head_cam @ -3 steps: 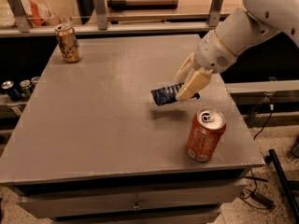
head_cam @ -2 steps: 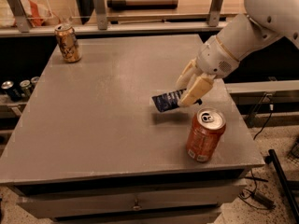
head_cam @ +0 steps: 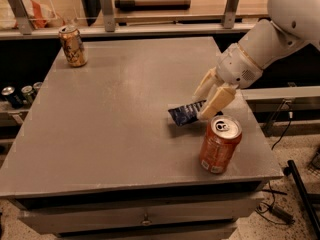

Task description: Move rxbar blueberry near coke can

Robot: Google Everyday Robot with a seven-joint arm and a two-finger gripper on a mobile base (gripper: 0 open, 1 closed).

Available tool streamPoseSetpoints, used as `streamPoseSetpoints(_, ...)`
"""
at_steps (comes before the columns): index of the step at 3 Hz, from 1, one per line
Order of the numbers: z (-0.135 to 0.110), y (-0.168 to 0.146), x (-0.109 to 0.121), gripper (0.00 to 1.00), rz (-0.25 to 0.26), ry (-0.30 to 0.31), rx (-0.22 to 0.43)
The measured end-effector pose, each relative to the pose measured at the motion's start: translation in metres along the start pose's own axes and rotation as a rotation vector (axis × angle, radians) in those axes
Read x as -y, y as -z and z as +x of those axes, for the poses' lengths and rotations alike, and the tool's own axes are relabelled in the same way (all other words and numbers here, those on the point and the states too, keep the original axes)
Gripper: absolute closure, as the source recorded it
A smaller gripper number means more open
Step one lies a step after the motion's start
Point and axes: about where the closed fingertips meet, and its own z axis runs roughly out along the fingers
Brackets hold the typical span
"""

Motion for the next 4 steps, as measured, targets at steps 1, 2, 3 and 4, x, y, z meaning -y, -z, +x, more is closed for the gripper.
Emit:
streamPoseSetpoints(1, 0.006, 0.005, -0.001, 1.00, -0.009, 0.003, -0.007)
streamPoseSetpoints(2, 0.011, 0.010, -0.002, 1.00, -0.025, 0.008, -0.010)
streamPoseSetpoints(3, 0.012, 0.014, -0.003, 1.00, -0.047, 0.024, -0.012)
streamPoseSetpoints(4, 0.010, 0.018, -0.006, 1.00, -0.065, 0.046, -0.017)
